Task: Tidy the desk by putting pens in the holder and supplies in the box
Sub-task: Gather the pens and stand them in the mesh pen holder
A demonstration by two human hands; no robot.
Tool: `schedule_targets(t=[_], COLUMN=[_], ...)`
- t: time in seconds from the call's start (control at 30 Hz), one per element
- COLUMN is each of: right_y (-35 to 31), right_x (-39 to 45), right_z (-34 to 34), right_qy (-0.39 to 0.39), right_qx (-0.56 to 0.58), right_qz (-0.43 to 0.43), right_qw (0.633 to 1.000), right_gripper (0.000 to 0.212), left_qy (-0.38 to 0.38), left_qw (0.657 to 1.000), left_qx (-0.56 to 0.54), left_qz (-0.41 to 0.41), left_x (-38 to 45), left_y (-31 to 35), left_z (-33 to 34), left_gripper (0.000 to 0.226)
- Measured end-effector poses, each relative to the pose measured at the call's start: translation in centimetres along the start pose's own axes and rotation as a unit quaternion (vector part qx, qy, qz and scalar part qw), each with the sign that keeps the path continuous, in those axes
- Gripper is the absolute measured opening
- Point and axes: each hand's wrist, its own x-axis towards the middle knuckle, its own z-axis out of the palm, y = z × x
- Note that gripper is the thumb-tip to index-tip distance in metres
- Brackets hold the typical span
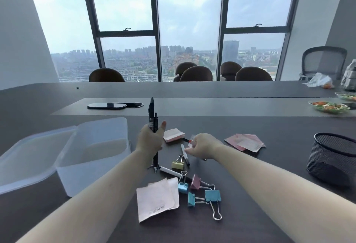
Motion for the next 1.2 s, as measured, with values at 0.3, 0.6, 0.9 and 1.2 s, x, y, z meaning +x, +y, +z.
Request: schedule_targets(t=[0.3,0.6,0.9,1.2], right_y=[-2.0,-2.1,-4.7,-4.6], right_x=[1.3,-1.4,-2.9,-2.8], right_z=[1.5,0.7,1.4,1.8], right_qy=[0.02,0.026,-0.064,-0.038], right_qx=[-0.032,-0.037,0.023,-0.042], right_qz=[-0.007,-0.054,-0.106,-0.137], right_qw=[0.999,0.998,0.992,0.989], right_gripper=[0.022,0.008,0.031,0.041], left_qy=[-0.019,-0.004,0.016,0.018], left_qw=[1.0,1.0,1.0,1.0], left_qx=[0.002,-0.025,-0.005,-0.005], left_qz=[0.011,-0.002,-0.002,0.008], left_x=[-0.1,-0.5,-1.2,-1.3], left_y=[-1.3,-1.0,-0.9,-0.9], left_z=[0.1,-0.4,-0.6,-0.8], left_gripper=[0.048,0.043,0.039,0.033])
